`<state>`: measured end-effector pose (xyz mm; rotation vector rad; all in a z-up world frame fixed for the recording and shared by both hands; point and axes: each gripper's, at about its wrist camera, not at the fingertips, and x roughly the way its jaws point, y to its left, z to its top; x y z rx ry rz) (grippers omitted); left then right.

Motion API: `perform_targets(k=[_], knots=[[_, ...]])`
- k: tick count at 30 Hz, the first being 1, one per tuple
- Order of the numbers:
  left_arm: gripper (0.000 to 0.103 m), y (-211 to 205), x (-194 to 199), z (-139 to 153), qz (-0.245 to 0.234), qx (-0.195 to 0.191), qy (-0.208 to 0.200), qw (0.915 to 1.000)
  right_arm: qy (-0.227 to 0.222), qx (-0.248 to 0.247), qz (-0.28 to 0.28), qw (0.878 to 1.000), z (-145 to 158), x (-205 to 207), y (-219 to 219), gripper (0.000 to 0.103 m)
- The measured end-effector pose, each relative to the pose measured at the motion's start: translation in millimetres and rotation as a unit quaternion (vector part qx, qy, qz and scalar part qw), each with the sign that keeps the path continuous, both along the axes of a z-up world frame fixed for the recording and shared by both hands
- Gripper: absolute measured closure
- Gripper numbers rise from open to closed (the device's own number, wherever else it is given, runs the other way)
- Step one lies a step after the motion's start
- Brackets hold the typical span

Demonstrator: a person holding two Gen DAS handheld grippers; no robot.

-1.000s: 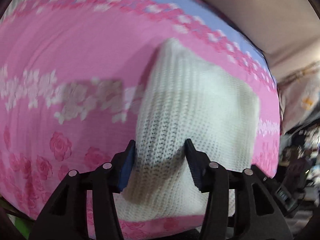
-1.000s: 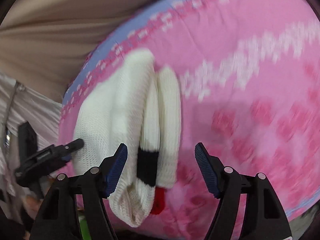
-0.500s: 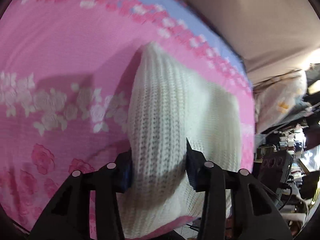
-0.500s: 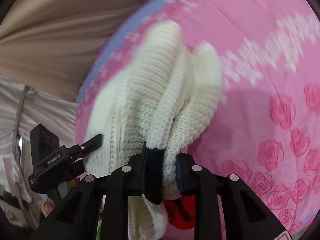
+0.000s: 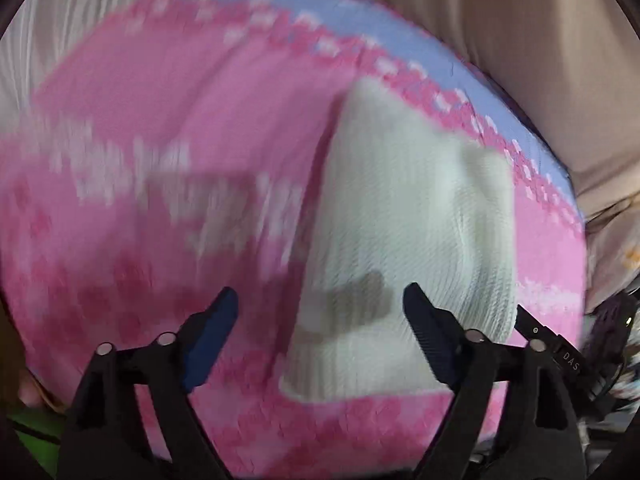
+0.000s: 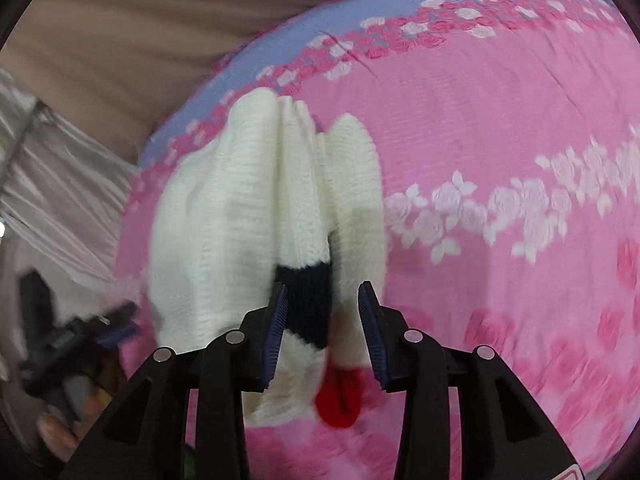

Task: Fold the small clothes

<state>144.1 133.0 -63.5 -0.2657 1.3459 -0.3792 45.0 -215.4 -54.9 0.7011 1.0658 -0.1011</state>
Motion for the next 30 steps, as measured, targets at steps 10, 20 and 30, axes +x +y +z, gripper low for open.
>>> perform_targets(k=[10,20,30], knots=[[0.021,-23,-26,15,-0.045,-0.003,-0.047,0.9978,-0.003,-0.101,0.099,0.99,4,19,78,0.065],[0.017,-34,-50,-4,-0.122,0.029,-0.037,0.9914,0.014,-0.034,0.011,0.999,-26,-52,43,0.093],[0.017,-39,-56,-2,-0.126,0.082,-0.073,0.9859,-0.061,-0.146,0.032,0.987,35,-57,67,0.087]])
